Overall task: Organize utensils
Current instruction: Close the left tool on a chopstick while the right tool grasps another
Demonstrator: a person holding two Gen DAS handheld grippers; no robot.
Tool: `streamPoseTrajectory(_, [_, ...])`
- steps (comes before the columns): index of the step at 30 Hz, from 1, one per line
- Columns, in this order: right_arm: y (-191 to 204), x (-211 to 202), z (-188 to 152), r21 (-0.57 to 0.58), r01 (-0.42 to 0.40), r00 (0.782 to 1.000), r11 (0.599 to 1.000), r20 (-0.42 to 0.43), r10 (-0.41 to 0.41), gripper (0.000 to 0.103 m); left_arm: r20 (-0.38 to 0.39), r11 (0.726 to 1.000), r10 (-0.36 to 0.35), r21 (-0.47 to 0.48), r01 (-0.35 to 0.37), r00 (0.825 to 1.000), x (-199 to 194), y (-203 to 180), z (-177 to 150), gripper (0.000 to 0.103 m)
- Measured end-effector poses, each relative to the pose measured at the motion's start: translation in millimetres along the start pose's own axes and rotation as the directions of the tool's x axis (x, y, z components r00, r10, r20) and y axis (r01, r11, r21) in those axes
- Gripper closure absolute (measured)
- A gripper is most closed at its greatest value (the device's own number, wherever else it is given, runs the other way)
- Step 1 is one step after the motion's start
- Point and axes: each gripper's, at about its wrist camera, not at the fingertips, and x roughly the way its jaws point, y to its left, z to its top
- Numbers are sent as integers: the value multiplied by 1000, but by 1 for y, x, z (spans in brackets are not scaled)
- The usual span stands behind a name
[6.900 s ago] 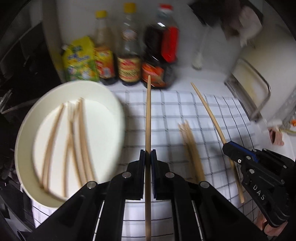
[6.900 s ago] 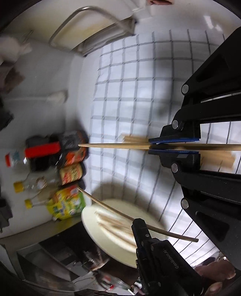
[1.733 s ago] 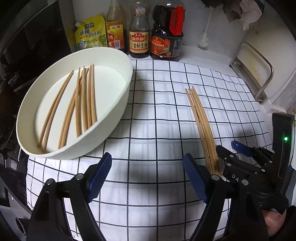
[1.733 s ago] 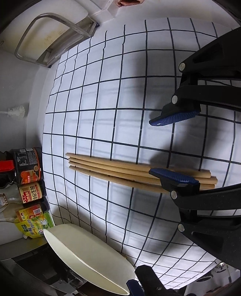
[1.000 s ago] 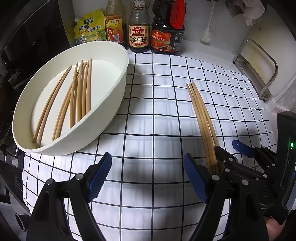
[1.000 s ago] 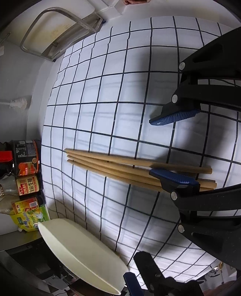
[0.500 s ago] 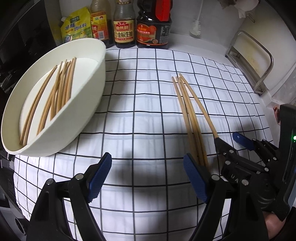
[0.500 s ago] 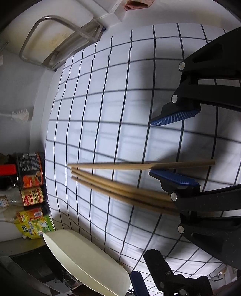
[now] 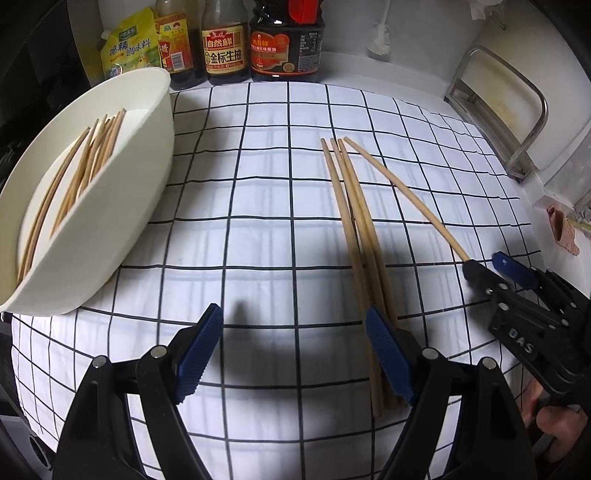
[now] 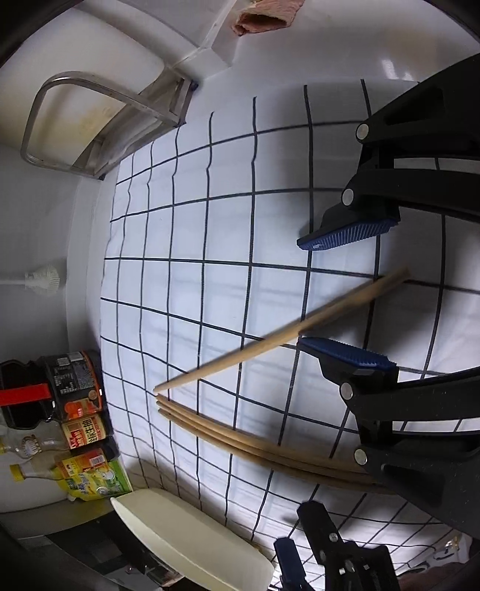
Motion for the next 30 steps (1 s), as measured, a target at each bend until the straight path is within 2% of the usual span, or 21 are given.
streamPoseTrajectory(3, [3, 1, -1, -20, -1, 1000, 1000, 2, 1, 49, -7, 1000, -5, -4, 5, 1000, 4, -3, 1, 25])
streamPoseTrajectory(25, [15, 12, 10, -86, 8, 1000, 996, 28, -5, 50, -1, 998, 55, 11, -55, 999, 24, -13, 12, 24])
streamPoseTrajectory(27, [19, 13, 12, -110, -6, 1000, 994, 28, 9, 57, 4, 998, 57, 5, -57, 998, 24, -12, 14, 26])
streamPoseTrajectory(28, [20, 14, 13, -117, -12, 1000, 993, 27, 15, 59, 7, 998, 61, 5, -61, 998, 24, -13, 15, 30])
streamPoseTrajectory(30, [23, 14, 14, -126, -31, 999, 992, 24, 34, 70, 15, 998, 65, 9, -65, 998, 23, -13, 16, 37])
